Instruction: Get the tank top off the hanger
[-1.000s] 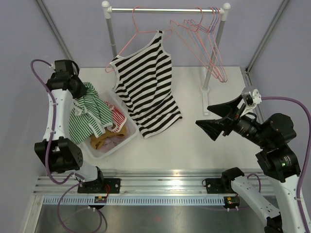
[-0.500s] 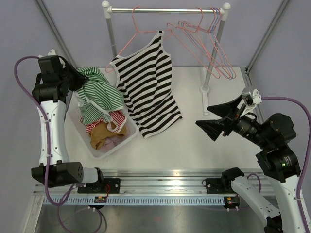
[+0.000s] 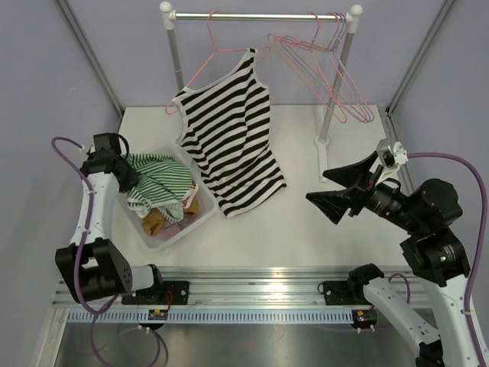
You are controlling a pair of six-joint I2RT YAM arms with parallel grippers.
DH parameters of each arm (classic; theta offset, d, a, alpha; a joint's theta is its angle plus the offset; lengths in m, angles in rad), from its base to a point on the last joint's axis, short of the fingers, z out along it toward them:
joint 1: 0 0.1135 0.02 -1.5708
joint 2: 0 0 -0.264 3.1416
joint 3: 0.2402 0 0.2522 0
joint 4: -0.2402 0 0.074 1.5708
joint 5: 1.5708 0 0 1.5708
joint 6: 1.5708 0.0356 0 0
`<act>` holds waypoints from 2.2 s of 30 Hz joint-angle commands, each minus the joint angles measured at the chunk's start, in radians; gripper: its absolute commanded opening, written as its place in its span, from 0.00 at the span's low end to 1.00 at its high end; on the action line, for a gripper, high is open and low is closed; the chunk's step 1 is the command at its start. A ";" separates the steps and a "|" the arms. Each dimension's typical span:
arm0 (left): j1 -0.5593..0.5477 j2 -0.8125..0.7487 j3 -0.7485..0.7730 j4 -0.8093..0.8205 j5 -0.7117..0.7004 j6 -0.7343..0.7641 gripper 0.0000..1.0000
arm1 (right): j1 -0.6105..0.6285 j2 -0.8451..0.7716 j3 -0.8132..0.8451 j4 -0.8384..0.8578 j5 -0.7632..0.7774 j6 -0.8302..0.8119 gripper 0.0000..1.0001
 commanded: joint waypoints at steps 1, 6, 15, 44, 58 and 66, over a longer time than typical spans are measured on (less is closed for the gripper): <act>-0.048 0.096 0.087 0.025 -0.081 0.059 0.00 | -0.003 0.024 -0.016 0.086 -0.043 0.038 1.00; -0.093 0.346 0.128 0.011 0.011 0.111 0.00 | -0.001 0.051 -0.013 0.100 -0.064 0.054 0.99; -0.102 0.514 0.162 -0.062 -0.107 0.137 0.00 | -0.001 0.030 -0.039 0.114 -0.092 0.074 0.99; -0.174 -0.585 -0.034 0.114 0.221 0.201 0.99 | 0.446 0.836 0.460 0.269 0.775 0.252 0.99; -0.322 -0.896 -0.286 0.154 -0.001 0.204 0.99 | 0.549 1.585 1.367 0.156 1.236 0.046 1.00; -0.332 -0.862 -0.292 0.154 0.054 0.204 0.99 | 0.494 1.779 1.584 0.255 1.238 -0.037 0.91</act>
